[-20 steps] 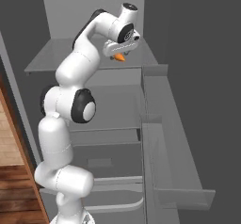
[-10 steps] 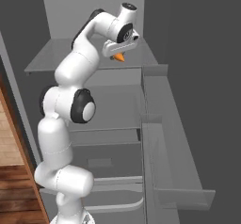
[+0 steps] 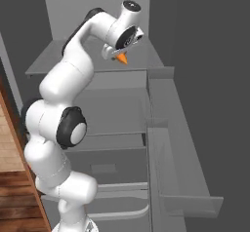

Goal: Place the cold items (carrot and sweet potato) from the fridge in one tupperware on the dining counter. Place the warm items (kebab skewer and hot dog) in the stove area in another tupperware.

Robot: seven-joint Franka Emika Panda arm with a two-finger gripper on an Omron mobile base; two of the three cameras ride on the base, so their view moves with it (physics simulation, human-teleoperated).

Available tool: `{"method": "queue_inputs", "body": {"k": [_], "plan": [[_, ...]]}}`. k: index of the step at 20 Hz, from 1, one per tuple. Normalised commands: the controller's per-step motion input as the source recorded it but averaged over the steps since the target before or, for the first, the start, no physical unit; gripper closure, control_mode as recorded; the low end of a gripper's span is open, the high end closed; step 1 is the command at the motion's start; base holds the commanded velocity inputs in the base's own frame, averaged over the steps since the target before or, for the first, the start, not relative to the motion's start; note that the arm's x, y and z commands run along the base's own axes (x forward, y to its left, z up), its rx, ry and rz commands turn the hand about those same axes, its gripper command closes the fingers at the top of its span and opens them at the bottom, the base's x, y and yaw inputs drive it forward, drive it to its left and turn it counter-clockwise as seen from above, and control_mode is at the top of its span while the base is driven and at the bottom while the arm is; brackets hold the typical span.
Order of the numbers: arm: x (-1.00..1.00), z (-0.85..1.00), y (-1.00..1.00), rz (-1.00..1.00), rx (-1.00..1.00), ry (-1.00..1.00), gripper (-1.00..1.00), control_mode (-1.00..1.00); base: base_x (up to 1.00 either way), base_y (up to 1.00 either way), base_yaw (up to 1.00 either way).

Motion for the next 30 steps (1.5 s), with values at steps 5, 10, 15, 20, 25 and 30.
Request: {"method": "queue_inputs", "body": {"k": [5, 10, 15, 20, 25, 30], "plan": [[-0.75, 0.07, 0.23, -0.1, 0.0, -0.13, 1.0, -1.0, 0.0, 0.0, 0.0], [-0.89, 0.0, 0.13, -0.2, -0.04, -0.1, 1.0, -1.0, 0.0, 0.0, 0.0], [-0.94, 0.03, 0.1, -0.26, 0.0, -0.01, 1.0, -1.0, 0.0, 0.0, 0.0], [-0.7, 0.07, 0.25, -0.22, 0.0, 0.0, 1.0, -1.0, 0.0, 0.0, 0.0], [-0.49, 0.03, 0.19, -0.12, -0.01, 0.04, 1.0, -1.0, 0.0, 0.0, 0.0], [-0.5, -0.07, 0.2, -0.03, 0.01, 0.04, 1.0, -1.0, 0.0, 0.0, 0.0]]}}
